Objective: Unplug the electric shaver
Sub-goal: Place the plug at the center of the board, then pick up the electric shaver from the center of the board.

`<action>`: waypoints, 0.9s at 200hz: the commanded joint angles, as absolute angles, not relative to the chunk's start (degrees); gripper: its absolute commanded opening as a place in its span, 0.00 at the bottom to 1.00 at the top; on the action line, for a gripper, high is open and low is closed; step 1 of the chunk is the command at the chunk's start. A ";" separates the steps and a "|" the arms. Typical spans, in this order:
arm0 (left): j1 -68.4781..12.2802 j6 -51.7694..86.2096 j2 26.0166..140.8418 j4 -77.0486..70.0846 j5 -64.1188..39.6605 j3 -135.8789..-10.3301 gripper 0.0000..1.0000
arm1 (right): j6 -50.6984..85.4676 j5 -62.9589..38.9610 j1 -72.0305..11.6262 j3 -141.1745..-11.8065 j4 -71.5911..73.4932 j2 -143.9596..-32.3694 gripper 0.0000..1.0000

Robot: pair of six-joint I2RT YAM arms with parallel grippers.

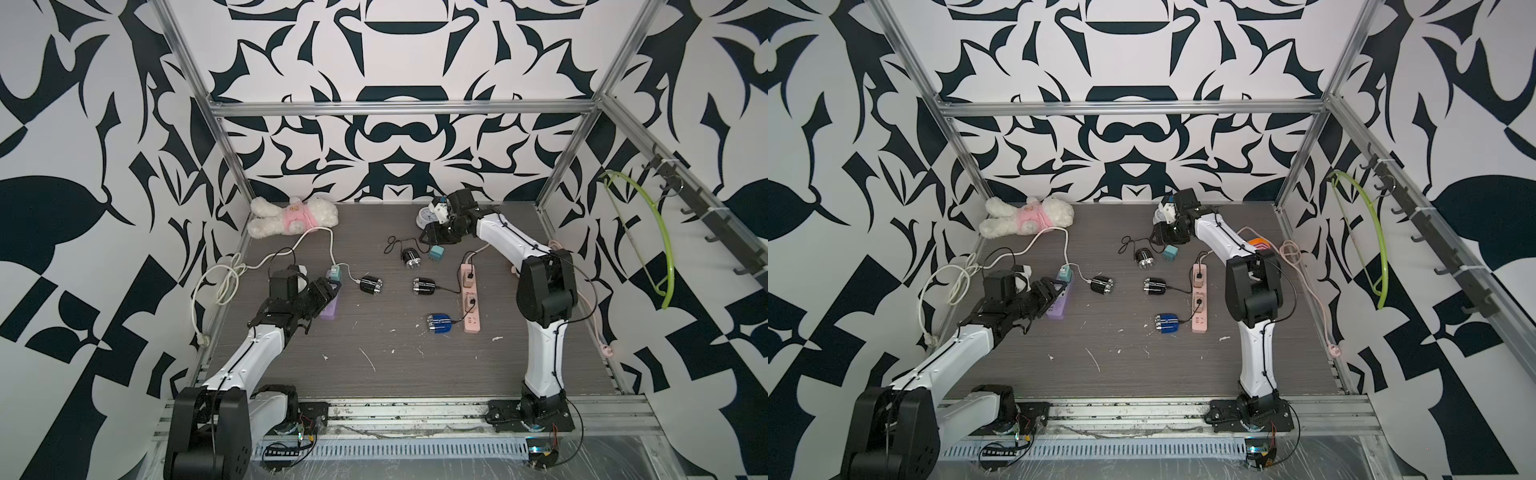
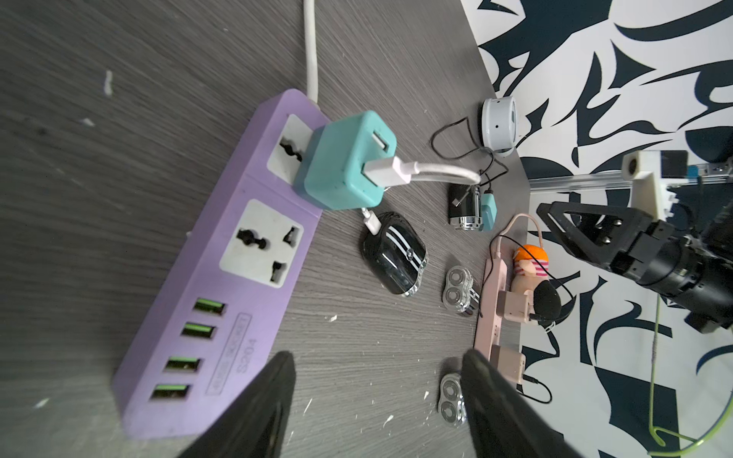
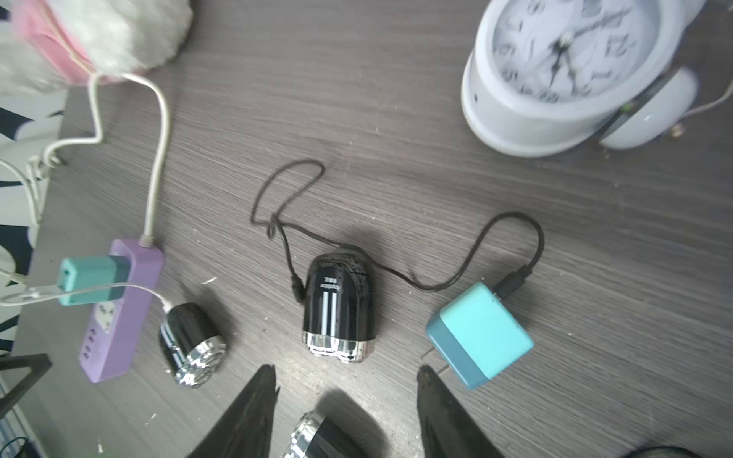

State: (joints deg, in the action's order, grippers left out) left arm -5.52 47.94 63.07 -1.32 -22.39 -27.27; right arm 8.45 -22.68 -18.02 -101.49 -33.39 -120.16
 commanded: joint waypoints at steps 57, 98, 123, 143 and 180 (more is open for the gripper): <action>-5.73 46.58 59.82 1.91 -20.85 -29.05 0.76 | -8.15 -16.77 -35.74 -88.97 -18.18 -111.46 0.58; -5.73 46.62 58.08 3.42 -20.03 -28.70 0.79 | -12.58 -17.82 -40.17 -89.36 -16.20 -114.52 0.58; -5.75 46.84 57.25 2.99 -19.89 -28.22 0.81 | -13.14 -18.63 -40.52 -89.40 -15.11 -116.68 0.58; -5.69 47.02 56.93 3.42 -19.66 -28.23 0.82 | -13.33 -18.37 -40.47 -89.11 -14.30 -117.53 0.59; -5.69 47.11 56.06 2.64 -19.71 -27.53 0.83 | -13.55 -19.86 -40.61 -91.34 -15.84 -120.21 0.60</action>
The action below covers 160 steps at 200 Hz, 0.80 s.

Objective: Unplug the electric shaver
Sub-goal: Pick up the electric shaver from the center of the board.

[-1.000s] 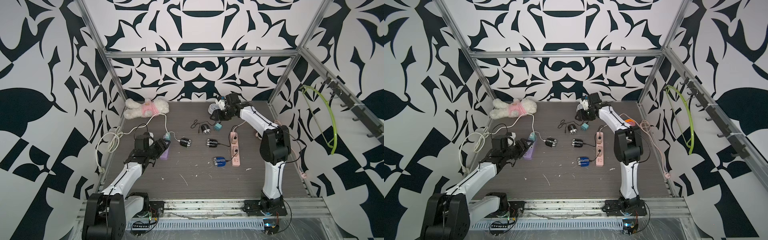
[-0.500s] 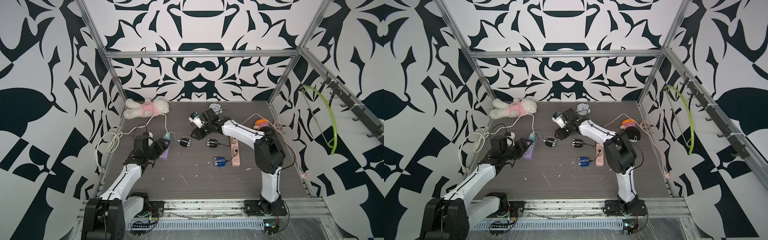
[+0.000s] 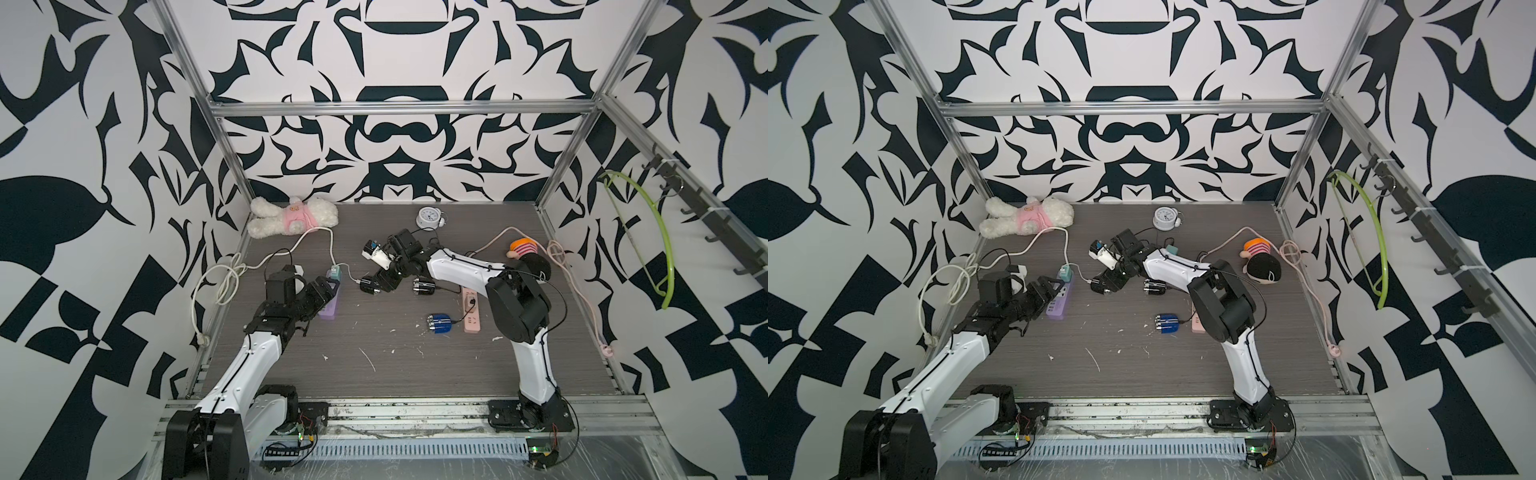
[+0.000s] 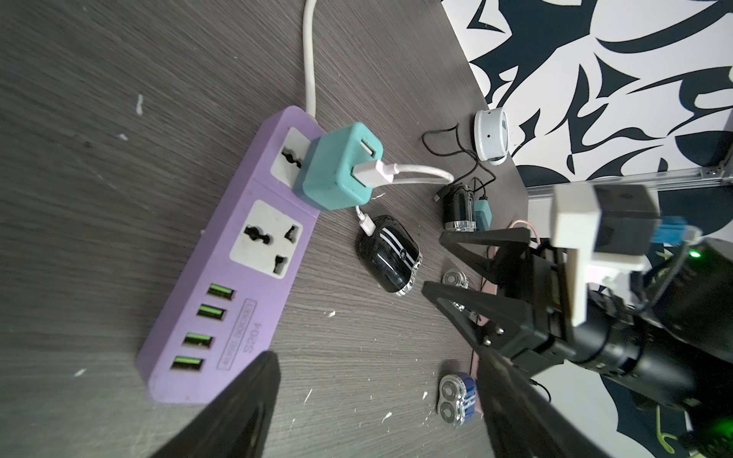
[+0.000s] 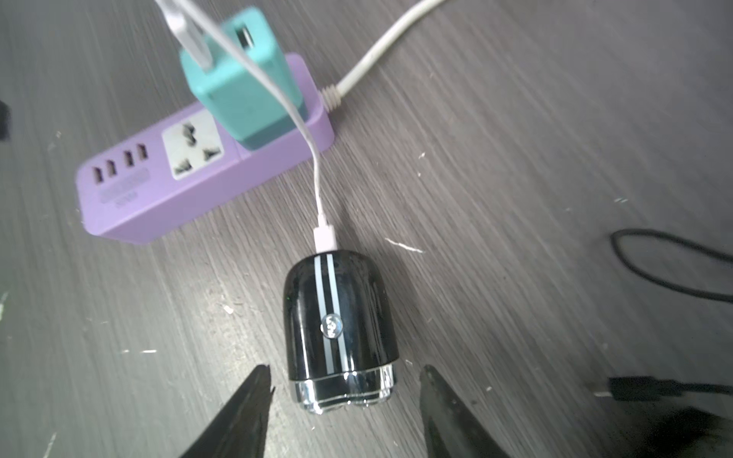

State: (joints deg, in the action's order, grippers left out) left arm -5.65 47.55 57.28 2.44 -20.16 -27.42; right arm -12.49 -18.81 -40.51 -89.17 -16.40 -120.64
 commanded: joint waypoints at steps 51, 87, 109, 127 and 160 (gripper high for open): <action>-5.71 47.03 56.35 2.68 -19.41 -27.20 0.84 | -13.55 -20.98 -41.03 -92.51 -16.34 -122.12 0.62; -5.66 47.11 56.89 2.12 -19.64 -26.99 0.84 | -13.63 -21.36 -41.39 -93.68 -17.14 -123.61 0.64; -5.76 47.11 56.77 2.11 -19.62 -26.77 0.84 | -13.77 -21.20 -41.78 -93.98 -17.29 -124.16 0.64; -5.71 47.11 56.60 2.20 -19.64 -26.73 0.84 | -13.88 -20.84 -42.03 -94.14 -17.51 -124.52 0.65; -5.69 47.02 56.70 2.20 -19.77 -27.04 0.84 | -13.87 -19.89 -42.54 -93.96 -17.93 -124.97 0.65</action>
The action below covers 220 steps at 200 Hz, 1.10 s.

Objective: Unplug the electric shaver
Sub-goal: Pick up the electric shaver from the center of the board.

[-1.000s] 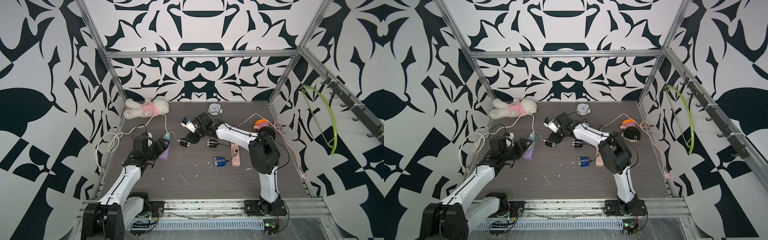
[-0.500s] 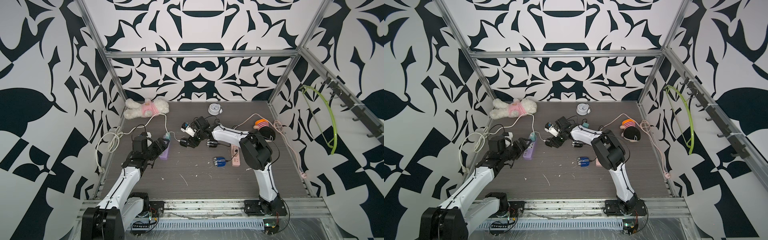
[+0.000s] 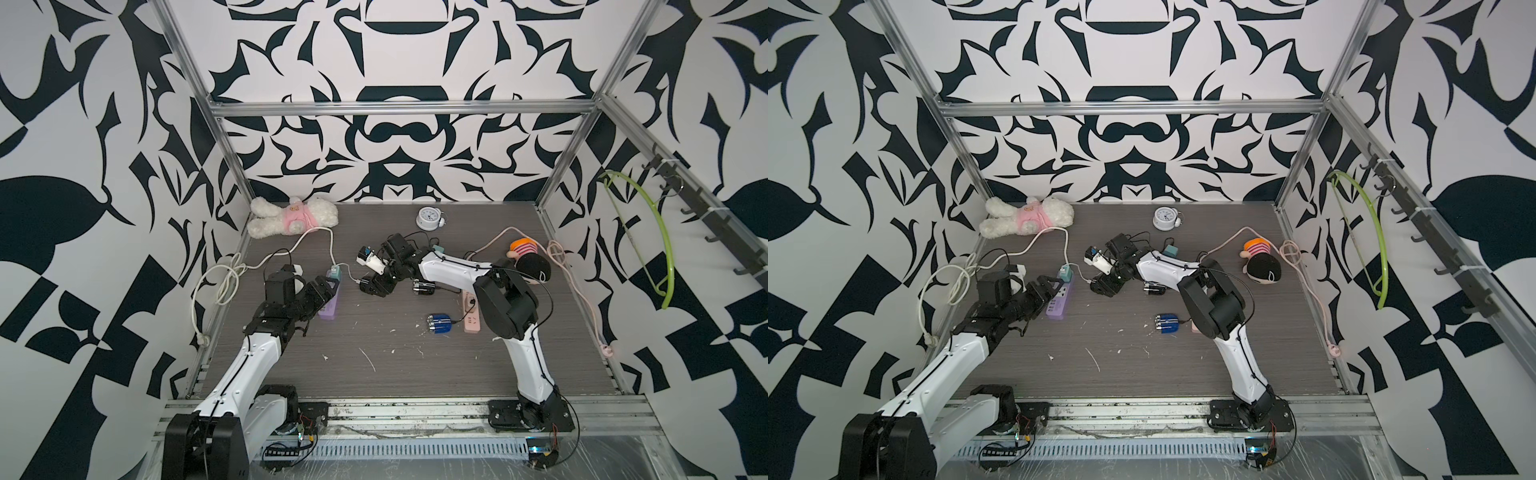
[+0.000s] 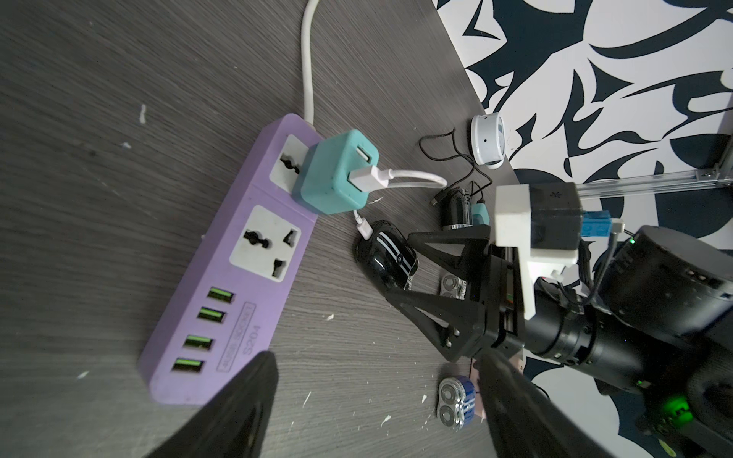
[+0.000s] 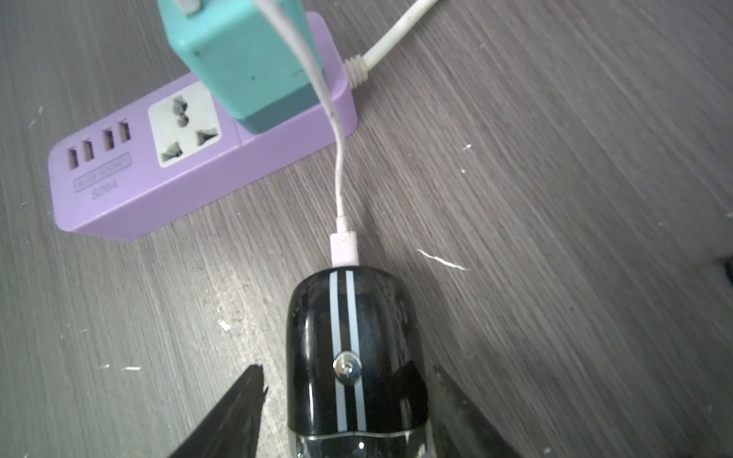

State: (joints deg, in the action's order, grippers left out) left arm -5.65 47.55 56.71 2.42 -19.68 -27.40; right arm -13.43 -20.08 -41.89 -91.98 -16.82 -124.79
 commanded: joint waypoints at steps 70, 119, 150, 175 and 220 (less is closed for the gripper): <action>-5.66 46.94 56.90 2.11 -19.95 -27.14 0.84 | -14.29 -16.83 -44.11 -94.04 -18.71 -126.45 0.65; -5.71 46.93 56.81 2.12 -19.81 -26.98 0.84 | -14.13 -14.77 -44.65 -93.84 -18.37 -126.83 0.62; -5.77 47.02 56.47 1.96 -20.12 -26.75 0.84 | -13.91 -14.93 -44.65 -92.29 -17.09 -124.87 0.40; -6.51 49.10 56.81 -0.77 -21.97 -26.14 0.84 | -12.80 -15.50 -44.57 -89.01 -13.39 -120.98 0.23; -11.28 51.97 58.73 -6.49 -19.32 -25.47 0.90 | -9.06 -17.79 -44.58 -82.20 -8.14 -113.72 0.10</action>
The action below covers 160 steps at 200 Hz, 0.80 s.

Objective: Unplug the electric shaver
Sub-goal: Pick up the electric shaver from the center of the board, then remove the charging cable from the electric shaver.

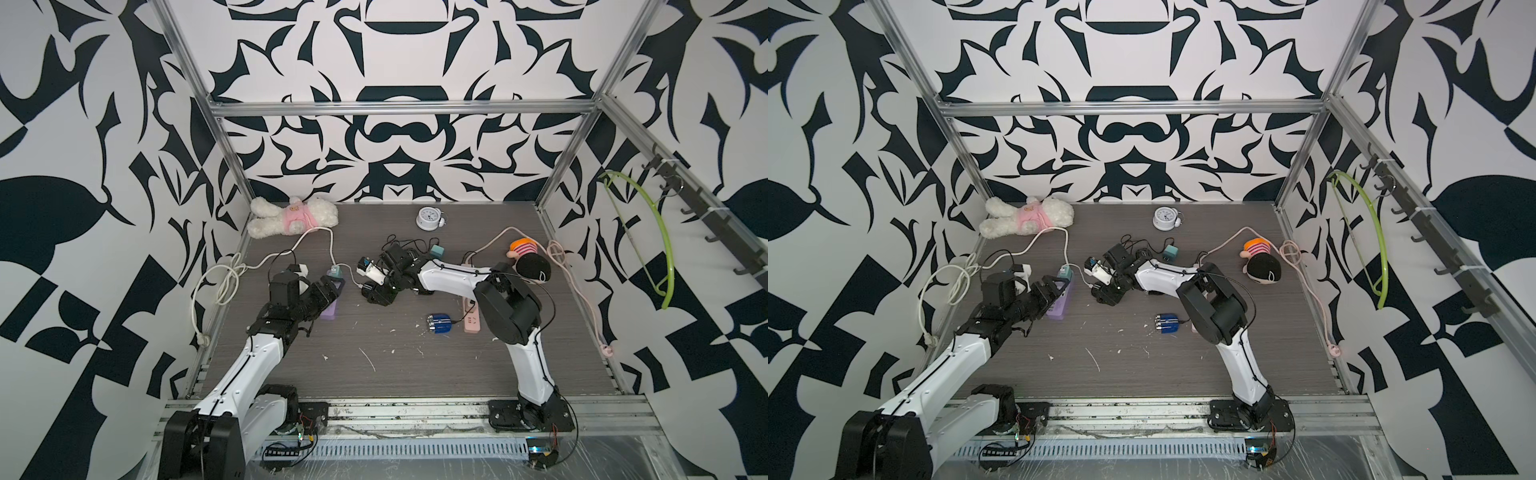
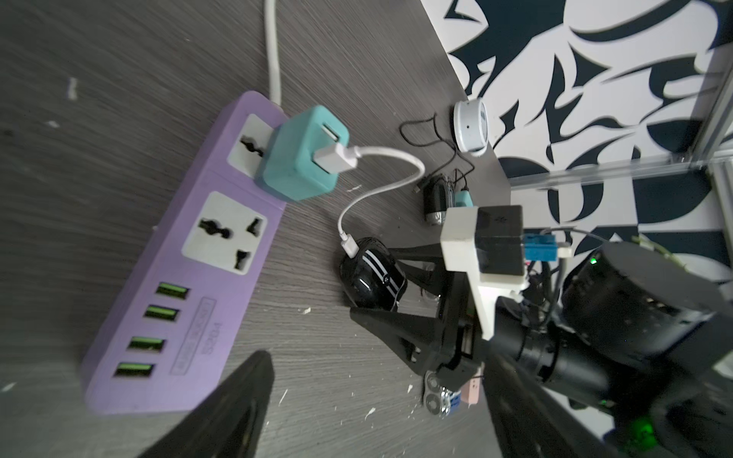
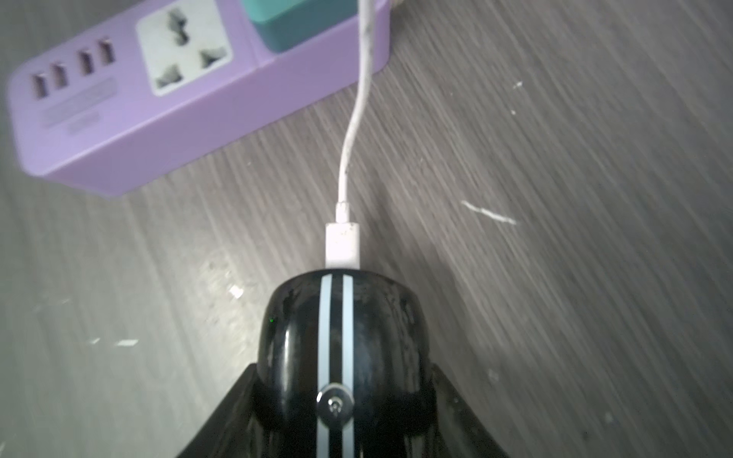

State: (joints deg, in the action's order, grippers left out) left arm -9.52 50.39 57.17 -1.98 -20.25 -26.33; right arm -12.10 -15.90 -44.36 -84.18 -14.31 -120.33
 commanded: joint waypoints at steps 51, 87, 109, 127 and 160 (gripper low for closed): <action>-12.65 53.84 64.11 -12.75 -19.07 -25.99 0.91 | -4.97 -21.33 -44.36 -74.62 -0.24 -109.30 0.07; -12.66 54.60 67.83 -16.76 -20.02 -27.97 0.91 | -3.35 -22.32 -44.38 -71.70 3.34 -107.96 0.05; -12.74 55.95 70.55 -20.26 -21.29 -28.93 0.91 | -3.16 -22.50 -44.43 -71.33 3.60 -107.36 0.04; -12.92 56.63 72.55 -22.00 -21.94 -29.83 0.90 | -3.04 -22.21 -44.47 -70.58 4.29 -106.65 0.03; -14.01 57.45 76.99 -24.84 -22.19 -30.98 0.88 | -2.07 -22.62 -44.47 -68.77 6.29 -105.01 0.02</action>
